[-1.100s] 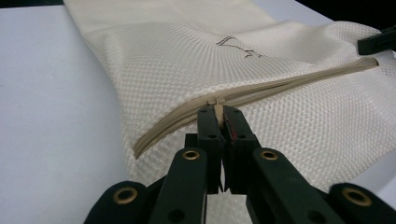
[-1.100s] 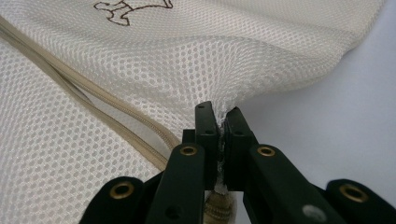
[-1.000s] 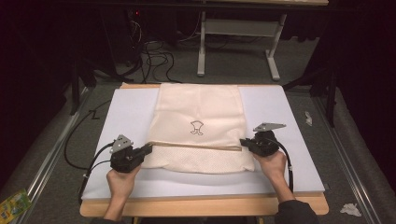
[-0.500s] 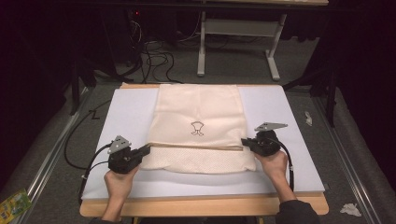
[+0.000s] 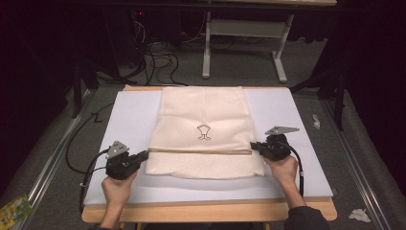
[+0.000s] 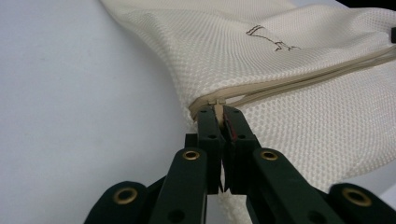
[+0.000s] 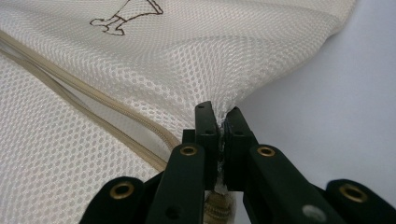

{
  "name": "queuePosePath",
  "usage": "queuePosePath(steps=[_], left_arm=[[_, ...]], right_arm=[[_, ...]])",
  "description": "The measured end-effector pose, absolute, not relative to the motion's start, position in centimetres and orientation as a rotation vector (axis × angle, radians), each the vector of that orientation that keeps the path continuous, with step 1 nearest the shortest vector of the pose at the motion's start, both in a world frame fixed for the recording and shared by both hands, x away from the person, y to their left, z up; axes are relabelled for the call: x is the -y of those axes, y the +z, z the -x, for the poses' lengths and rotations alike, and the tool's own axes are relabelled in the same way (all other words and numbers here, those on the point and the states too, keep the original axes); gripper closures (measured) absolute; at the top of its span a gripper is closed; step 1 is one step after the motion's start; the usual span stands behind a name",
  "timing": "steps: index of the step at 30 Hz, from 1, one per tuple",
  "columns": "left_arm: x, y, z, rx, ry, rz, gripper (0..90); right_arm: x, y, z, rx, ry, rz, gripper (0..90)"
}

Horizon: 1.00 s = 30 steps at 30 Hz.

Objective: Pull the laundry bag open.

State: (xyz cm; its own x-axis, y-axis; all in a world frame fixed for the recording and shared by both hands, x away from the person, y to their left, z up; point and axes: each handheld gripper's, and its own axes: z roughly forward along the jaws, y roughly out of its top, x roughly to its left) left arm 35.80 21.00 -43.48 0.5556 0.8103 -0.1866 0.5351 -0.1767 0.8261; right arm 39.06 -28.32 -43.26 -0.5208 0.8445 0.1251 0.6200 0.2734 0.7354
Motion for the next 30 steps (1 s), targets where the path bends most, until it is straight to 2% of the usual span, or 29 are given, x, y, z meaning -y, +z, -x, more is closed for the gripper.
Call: queuePosePath(steps=[18,30], left_arm=[[-20.7,-44.4,-36.6,-1.133,0.312,-1.889,87.3],[-20.3,-44.9,-37.0,-1.136,0.288,-1.925,86.6]], right_arm=[[28.5,-43.5,-38.8,-2.256,1.094,-1.366,88.0],[28.6,-44.4,-38.8,-2.264,1.089,-1.406,84.7]])
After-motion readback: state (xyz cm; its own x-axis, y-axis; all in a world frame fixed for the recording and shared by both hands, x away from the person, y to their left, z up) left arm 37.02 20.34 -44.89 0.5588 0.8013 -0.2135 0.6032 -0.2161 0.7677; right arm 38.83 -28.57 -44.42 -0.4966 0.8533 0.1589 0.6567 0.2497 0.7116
